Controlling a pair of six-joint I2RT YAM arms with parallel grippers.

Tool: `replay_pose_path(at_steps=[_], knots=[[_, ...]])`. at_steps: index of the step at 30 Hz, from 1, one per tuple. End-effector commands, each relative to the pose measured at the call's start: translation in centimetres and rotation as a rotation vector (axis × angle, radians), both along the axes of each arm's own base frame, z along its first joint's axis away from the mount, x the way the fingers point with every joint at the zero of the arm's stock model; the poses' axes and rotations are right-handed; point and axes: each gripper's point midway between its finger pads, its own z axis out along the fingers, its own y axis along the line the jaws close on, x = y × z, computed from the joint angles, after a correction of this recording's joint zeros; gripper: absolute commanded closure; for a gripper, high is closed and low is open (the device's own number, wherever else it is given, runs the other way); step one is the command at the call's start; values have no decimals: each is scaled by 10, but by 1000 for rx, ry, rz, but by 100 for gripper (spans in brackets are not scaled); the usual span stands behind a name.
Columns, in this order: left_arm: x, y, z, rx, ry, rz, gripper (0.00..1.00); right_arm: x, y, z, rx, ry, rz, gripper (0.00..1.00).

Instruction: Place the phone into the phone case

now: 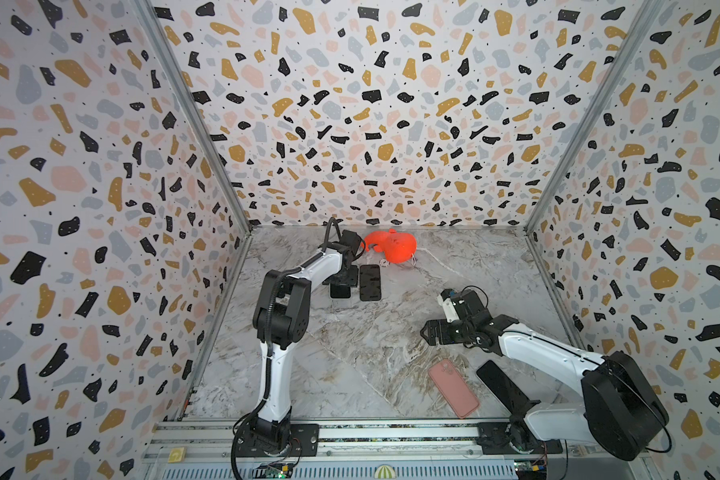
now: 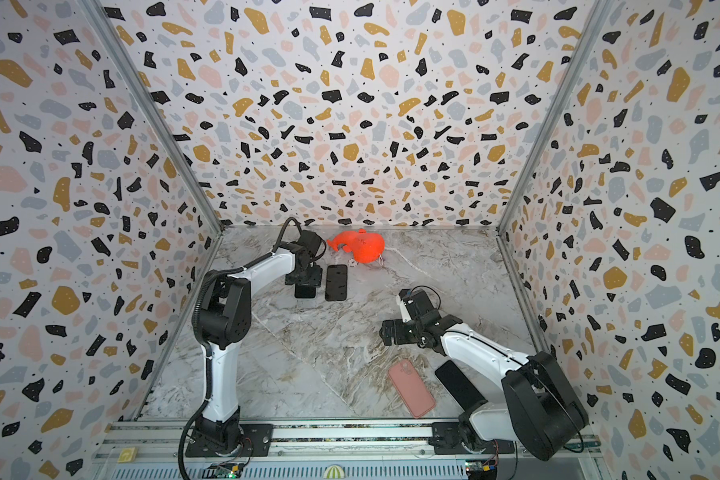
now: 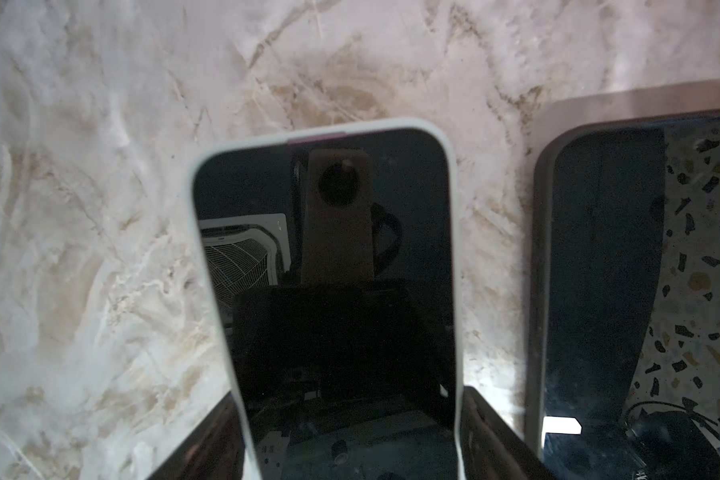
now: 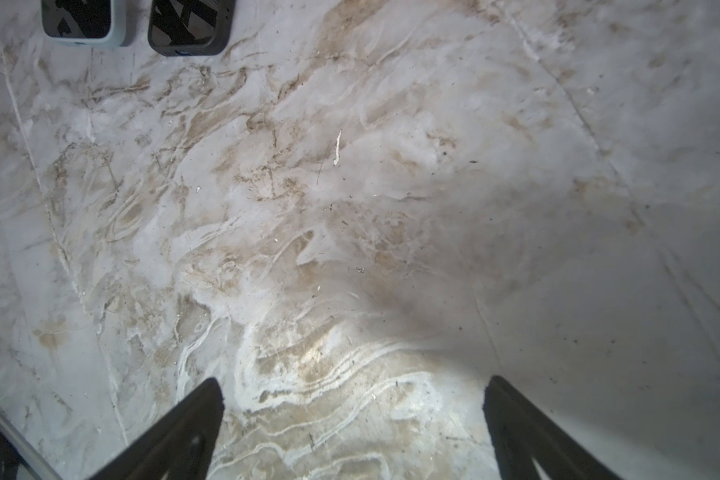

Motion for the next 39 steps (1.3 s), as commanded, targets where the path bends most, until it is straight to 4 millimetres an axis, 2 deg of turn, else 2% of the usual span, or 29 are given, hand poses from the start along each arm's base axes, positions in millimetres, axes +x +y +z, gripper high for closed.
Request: replay_pose_path(at_steps=[1,9,14,26,39], knots=[[17,-3,10,-16,-48,-8,41,9,6,14,21,-34,11,1],[18,-4,4,-20,-38,-13,41,8,5,11,21,-29,8,1],[20,-12,-1,-49,-16,-30,41,7,6,10,23,-25,12,1],[9,-13,-13,-61,34,-41,39,7,8,8,33,-21,15,1],[-2,-8,-19,-41,78,-43,27,7,11,8,42,-15,20,1]])
